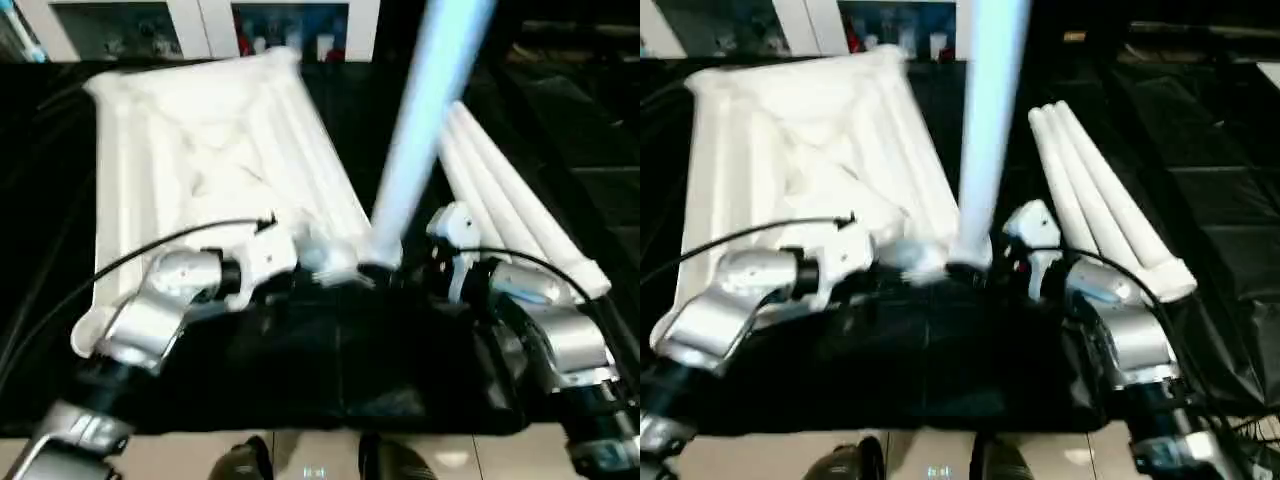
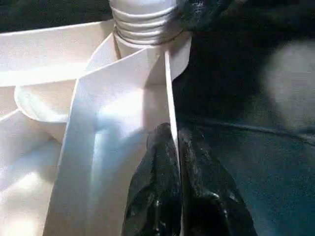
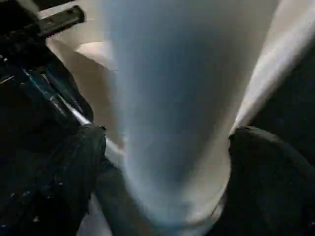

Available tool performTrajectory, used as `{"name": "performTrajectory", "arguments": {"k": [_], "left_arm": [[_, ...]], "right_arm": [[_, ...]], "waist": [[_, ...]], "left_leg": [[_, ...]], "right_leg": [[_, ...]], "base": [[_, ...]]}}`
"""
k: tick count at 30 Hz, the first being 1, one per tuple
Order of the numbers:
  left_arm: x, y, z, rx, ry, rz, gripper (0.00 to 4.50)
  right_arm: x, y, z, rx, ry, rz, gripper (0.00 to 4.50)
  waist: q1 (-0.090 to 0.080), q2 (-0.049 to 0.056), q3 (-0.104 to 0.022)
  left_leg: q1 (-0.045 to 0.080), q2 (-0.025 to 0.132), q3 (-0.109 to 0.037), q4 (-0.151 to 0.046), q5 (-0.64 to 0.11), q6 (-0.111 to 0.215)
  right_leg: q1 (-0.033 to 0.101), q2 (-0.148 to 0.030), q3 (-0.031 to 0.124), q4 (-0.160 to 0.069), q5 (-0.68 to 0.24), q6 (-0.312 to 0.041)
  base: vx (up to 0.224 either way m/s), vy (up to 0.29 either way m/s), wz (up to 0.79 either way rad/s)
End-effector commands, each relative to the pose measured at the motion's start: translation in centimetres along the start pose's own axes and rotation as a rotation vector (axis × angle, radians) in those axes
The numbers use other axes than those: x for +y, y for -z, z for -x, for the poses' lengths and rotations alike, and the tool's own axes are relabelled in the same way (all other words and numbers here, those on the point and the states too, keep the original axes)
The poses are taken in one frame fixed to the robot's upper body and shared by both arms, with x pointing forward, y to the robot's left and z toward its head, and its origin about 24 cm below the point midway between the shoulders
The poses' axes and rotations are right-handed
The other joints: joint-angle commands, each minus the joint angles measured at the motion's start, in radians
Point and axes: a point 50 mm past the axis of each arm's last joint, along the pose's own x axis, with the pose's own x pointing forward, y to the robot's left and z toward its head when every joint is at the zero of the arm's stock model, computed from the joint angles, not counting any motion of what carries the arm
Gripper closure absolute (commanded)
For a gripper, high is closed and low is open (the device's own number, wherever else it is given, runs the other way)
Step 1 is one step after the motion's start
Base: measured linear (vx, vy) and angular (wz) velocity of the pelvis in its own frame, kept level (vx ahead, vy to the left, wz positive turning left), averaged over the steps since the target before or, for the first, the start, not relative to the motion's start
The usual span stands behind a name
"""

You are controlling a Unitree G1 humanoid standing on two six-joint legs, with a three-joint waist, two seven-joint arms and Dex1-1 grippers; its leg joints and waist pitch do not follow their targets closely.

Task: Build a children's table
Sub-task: Rotate leg to tighten

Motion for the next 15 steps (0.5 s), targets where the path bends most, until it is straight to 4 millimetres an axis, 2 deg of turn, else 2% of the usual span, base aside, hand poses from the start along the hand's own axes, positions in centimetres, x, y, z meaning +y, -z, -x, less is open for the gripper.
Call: {"name": "performTrajectory", "arguments": {"k": [1, 9, 11, 14, 15], "left_arm": [[-1.32, 0.56, -0.48, -0.025, 0.087, 0.032, 4.50], [-1.04, 0.67, 0.08, -0.030, 0.092, 0.032, 4.50], [-0.95, 0.63, 0.21, -0.033, 0.090, 0.033, 4.50], [-0.88, 0.54, 0.26, -0.035, 0.088, 0.034, 4.50], [-0.88, 0.52, 0.29, -0.036, 0.089, 0.034, 4.50]], "right_arm": [[0.26, -0.54, 0.29, 0.013, -0.070, 0.024, 0.05], [0.59, -0.17, 0.37, 0.060, -0.169, 0.039, 0.05], [0.55, -0.08, 0.32, 0.065, -0.178, 0.041, 0.34], [0.37, -0.21, 0.15, 0.054, -0.168, 0.038, 0.54], [0.36, -0.35, 0.07, 0.048, -0.172, 0.036, 0.79]], "waist": [[-0.001, -0.012, -0.057], [-0.001, -0.021, -0.057], [-0.001, -0.020, -0.057], [-0.002, -0.021, -0.058], [-0.001, -0.020, -0.058]], "left_leg": [[0.022, 0.053, -0.023, -0.052, -0.187, 0.127], [0.018, 0.051, -0.024, -0.047, -0.166, 0.131], [0.018, 0.051, -0.023, -0.046, -0.158, 0.134], [0.018, 0.050, -0.023, -0.044, -0.148, 0.138], [0.018, 0.050, -0.023, -0.044, -0.144, 0.139]], "right_leg": [[0.051, -0.048, 0.034, -0.057, -0.196, -0.238], [0.057, -0.053, 0.036, -0.051, -0.179, -0.243], [0.058, -0.053, 0.036, -0.050, -0.172, -0.246], [0.059, -0.052, 0.035, -0.048, -0.161, -0.255], [0.059, -0.052, 0.035, -0.047, -0.156, -0.256]], "base": [[0.000, 0.000, 0.00], [0.000, 0.000, 0.00], [0.000, 0.000, 0.00], [0.000, 0.000, 0.00], [0.000, 0.000, 0.00]]}}
